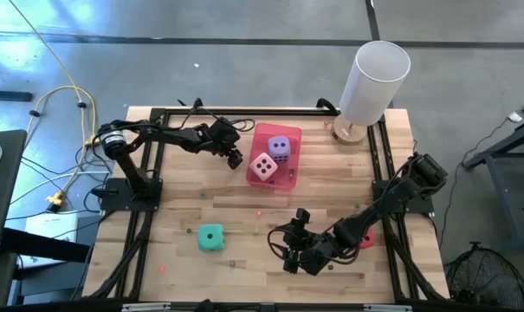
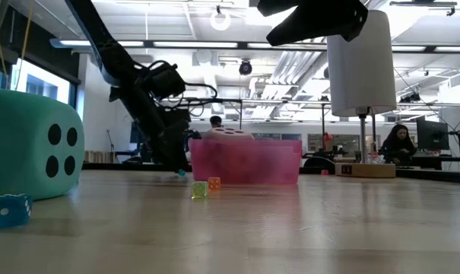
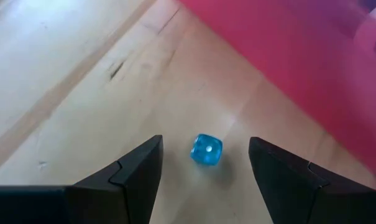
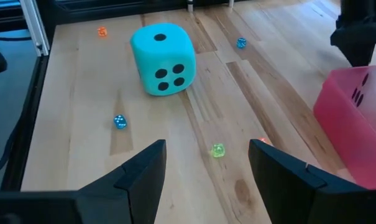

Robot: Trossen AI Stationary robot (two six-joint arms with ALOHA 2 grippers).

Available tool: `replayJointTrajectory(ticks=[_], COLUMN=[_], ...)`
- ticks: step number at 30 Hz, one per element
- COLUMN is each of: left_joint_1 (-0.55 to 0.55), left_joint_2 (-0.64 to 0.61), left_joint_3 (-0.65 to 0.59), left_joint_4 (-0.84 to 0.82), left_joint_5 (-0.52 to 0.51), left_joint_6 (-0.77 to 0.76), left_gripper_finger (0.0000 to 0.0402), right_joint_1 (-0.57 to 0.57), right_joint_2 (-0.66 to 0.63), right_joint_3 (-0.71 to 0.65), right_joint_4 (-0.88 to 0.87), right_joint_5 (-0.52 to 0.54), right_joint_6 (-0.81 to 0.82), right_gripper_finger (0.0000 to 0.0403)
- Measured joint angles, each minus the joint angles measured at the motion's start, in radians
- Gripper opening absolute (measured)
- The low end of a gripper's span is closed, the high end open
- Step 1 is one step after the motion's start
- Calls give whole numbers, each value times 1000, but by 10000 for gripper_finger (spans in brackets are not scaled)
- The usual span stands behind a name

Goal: Pick & Place Dice
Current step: Put the small light blue die into the red bin

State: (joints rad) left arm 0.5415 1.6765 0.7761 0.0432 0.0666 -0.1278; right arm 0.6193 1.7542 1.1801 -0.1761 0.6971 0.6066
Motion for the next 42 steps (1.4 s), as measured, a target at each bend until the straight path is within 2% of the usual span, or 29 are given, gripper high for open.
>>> replayJointTrajectory(ticks=[10,17,30,42], left_joint_1=[1,-11,-10,-46], left_joint_2=[9,10,11,11], left_joint_3=[1,1,1,1], left_joint_4=[-4,-4,24,-10], left_joint_5=[-5,-65,-70,-82], left_joint_6=[29,57,76,157], left_gripper_finger=[228,192,154,149], right_joint_1=[2,3,3,3], right_joint_2=[0,0,0,0], right_joint_3=[0,0,0,0], right_joint_4=[-2,-1,0,3], right_joint_5=[-8,-25,-39,-48], right_joint_6=[-16,-2,3,3], right_gripper_finger=[222,222,222,222])
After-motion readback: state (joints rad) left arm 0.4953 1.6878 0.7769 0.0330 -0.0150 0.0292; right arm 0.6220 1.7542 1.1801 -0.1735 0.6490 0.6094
